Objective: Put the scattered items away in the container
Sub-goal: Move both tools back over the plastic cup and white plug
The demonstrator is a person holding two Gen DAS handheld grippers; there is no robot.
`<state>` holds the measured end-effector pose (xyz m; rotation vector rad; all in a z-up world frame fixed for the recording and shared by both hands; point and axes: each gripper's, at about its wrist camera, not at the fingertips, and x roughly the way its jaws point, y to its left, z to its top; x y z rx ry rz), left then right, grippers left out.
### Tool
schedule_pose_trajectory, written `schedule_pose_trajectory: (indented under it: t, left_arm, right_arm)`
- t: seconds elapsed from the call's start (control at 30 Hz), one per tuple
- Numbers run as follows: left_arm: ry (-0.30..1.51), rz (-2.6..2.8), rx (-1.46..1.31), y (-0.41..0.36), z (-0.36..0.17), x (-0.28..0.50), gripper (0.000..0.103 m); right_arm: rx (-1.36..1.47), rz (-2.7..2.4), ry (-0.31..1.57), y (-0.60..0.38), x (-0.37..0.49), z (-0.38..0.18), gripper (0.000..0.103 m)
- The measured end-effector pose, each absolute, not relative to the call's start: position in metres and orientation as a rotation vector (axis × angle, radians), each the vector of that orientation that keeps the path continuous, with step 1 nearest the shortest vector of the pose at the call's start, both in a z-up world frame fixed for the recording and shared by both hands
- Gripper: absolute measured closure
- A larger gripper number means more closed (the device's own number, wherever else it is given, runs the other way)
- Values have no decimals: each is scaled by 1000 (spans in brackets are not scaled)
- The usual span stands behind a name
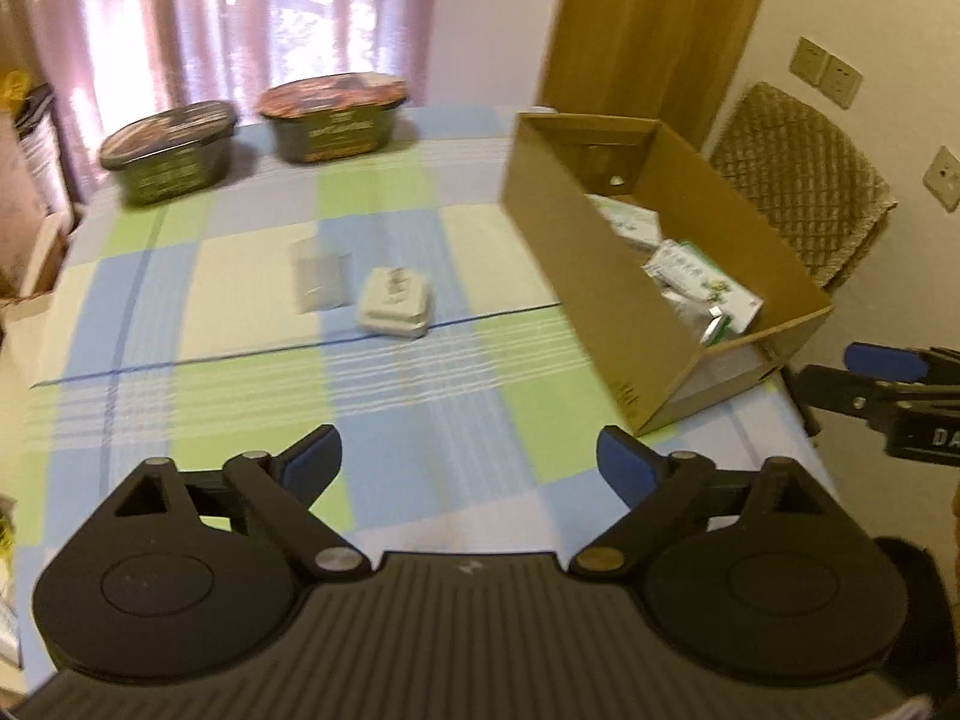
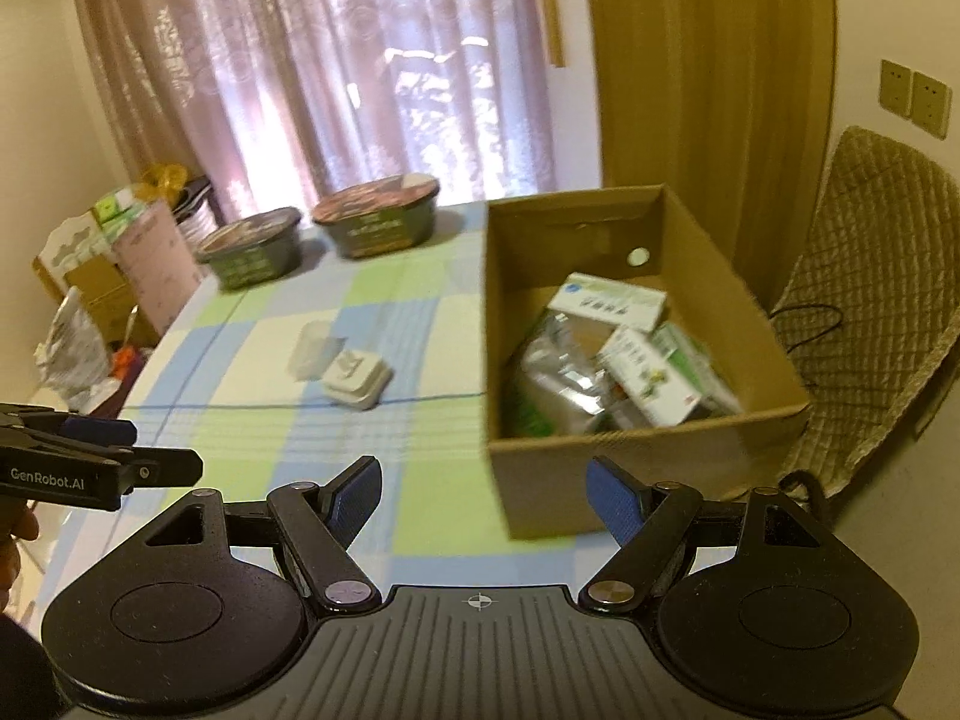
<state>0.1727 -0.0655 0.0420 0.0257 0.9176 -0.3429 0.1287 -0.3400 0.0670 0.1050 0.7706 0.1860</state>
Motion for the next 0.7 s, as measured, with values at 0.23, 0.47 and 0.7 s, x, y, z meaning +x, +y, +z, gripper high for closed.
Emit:
schedule_pose_trajectory:
  t: [0.23,0.47,0.7]
  left_arm:
    - [925,-245,10,-14,36,150,3]
    - [921,-197,-24,18,39,140,2]
    - [919,-176,-30,37,40,148,2]
  right_arm:
    - [99,236,817,-299,115,57,22]
    - [59,276,831,-261,115,53,3]
    - [19,323,828,-233,128,52,3]
